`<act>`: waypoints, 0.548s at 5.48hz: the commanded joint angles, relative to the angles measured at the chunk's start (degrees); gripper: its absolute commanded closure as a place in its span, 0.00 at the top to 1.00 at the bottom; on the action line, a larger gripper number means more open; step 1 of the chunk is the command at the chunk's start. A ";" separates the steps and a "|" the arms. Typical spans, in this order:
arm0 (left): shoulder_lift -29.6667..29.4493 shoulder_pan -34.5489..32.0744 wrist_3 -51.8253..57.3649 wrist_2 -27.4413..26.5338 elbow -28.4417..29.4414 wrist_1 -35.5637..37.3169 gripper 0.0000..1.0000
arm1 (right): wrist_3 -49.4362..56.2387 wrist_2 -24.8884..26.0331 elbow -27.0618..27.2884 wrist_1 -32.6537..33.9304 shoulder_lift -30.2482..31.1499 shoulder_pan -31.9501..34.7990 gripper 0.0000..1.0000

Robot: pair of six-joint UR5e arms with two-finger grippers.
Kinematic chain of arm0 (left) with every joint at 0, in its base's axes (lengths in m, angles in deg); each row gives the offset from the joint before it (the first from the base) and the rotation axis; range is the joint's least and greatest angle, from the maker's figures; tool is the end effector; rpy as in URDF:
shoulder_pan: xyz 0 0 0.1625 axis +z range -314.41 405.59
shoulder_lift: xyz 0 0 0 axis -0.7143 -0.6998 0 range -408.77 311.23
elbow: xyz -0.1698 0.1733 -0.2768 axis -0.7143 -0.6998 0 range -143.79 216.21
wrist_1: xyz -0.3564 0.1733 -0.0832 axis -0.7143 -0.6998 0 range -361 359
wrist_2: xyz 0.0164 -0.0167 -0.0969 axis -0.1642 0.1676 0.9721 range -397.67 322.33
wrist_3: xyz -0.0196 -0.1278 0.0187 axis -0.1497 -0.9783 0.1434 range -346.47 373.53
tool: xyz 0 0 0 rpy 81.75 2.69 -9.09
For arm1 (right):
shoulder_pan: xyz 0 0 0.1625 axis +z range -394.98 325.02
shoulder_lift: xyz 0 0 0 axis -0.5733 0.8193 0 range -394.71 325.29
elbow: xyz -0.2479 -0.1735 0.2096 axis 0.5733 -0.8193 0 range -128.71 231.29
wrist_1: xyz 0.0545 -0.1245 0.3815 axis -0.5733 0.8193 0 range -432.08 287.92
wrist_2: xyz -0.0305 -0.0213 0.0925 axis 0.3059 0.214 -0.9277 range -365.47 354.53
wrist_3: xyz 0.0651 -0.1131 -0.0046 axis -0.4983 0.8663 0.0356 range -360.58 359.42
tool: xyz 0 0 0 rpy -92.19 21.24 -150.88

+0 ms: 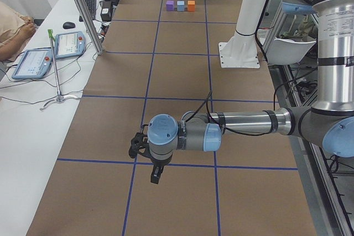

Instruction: Place blue block between orange and purple blocks

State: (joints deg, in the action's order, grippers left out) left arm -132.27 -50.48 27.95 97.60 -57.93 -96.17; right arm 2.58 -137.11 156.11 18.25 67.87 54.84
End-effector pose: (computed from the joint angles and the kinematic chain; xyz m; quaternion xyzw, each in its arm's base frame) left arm -0.0873 -0.4377 0.6310 0.0906 0.3746 0.0765 0.9196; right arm 0.0452 -0.4050 0.6009 0.0248 -0.3549 -0.0332 0.9340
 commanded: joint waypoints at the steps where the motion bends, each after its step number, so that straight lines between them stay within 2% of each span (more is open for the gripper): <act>1: 0.09 0.00 0.00 0.00 0.09 -0.02 1.00 | 0.00 -0.02 -0.58 -0.24 -0.10 0.00 1.00; 3: 0.09 0.00 0.00 0.00 0.01 -0.02 1.00 | -0.08 -0.72 -0.58 -0.24 -0.10 0.00 1.00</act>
State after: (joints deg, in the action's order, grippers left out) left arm -132.19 -50.48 27.95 97.60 -57.87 -96.19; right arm 2.56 -137.36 155.57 18.02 67.78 54.84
